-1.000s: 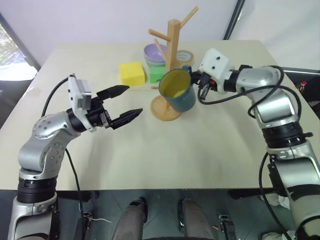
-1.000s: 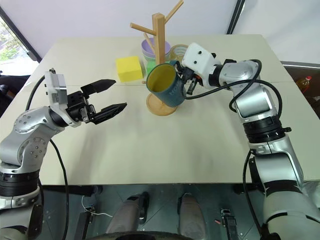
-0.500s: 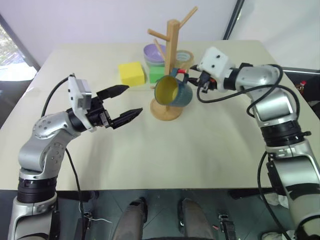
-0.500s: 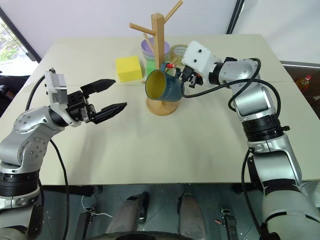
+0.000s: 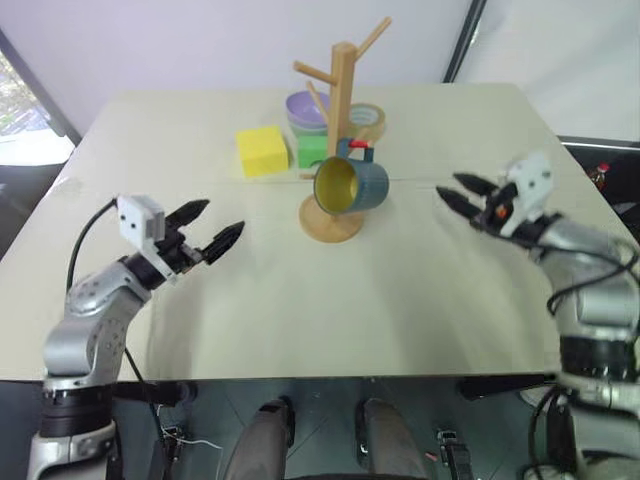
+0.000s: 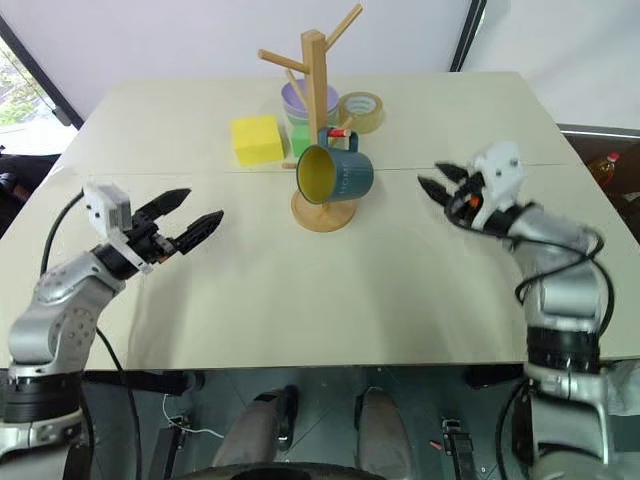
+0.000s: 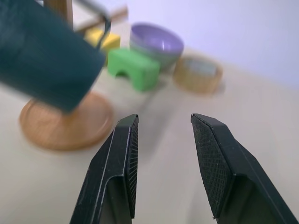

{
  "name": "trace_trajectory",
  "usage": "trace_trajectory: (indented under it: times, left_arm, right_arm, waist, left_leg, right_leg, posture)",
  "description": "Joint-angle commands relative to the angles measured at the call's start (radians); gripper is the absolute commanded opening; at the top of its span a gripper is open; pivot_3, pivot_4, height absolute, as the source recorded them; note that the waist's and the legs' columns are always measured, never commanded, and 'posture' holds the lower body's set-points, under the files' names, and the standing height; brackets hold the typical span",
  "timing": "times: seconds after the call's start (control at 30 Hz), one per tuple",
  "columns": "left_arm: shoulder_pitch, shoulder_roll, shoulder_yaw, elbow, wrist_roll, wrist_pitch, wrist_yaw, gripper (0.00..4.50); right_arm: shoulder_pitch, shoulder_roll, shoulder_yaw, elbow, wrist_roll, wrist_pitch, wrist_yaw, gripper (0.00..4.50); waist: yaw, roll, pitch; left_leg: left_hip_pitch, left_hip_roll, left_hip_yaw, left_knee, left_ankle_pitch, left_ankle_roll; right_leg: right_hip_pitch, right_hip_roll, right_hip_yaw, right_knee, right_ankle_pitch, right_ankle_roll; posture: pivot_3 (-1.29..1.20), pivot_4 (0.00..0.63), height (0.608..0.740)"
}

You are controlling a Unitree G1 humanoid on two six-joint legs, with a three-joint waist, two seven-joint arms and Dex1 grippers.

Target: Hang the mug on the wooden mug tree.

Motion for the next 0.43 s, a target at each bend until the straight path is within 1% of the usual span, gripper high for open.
trace_trajectory:
  times: [0.03, 0.2, 0.43]
  left_arm:
    - [0.046, -0.028, 0.044, 0.036, 0.043, -0.078, 0.043, 4.50]
    - [0.092, -0.053, 0.048, 0.084, 0.073, -0.121, 0.062, 4.50]
    - [0.096, -0.053, 0.044, 0.101, 0.087, -0.141, 0.062, 4.50]
  right_arm:
    - [0.059, 0.067, -0.005, -0.035, 0.019, -0.091, -0.045, 1.83]
    - [0.107, 0.123, 0.016, 0.038, 0.010, -0.177, -0.063, 1.83]
    - [0.103, 0.125, 0.024, 0.103, 0.025, -0.215, -0.061, 1.83]
  waist:
    - [0.001, 0.000, 0.000]
    - [0.005, 0.000, 0.000]
    - [0.006, 0.000, 0.000]
  left_leg:
    - [0.000, 0.000, 0.000, 0.000, 0.000, 0.000]
    - [0.000, 0.000, 0.000, 0.002, 0.001, -0.002]
    - [0.000, 0.000, -0.001, 0.002, 0.001, -0.002]
  right_leg:
    - [0.000, 0.000, 0.000, 0.000, 0.000, -0.002]
    - [0.001, 0.000, 0.000, 0.000, 0.000, -0.005]
    - [0.001, 0.000, 0.000, -0.001, 0.001, -0.006]
  posture:
    - [0.00, 0.150, 0.740]
    - [0.00, 0.150, 0.740]
    - [0.00, 0.150, 0.740]
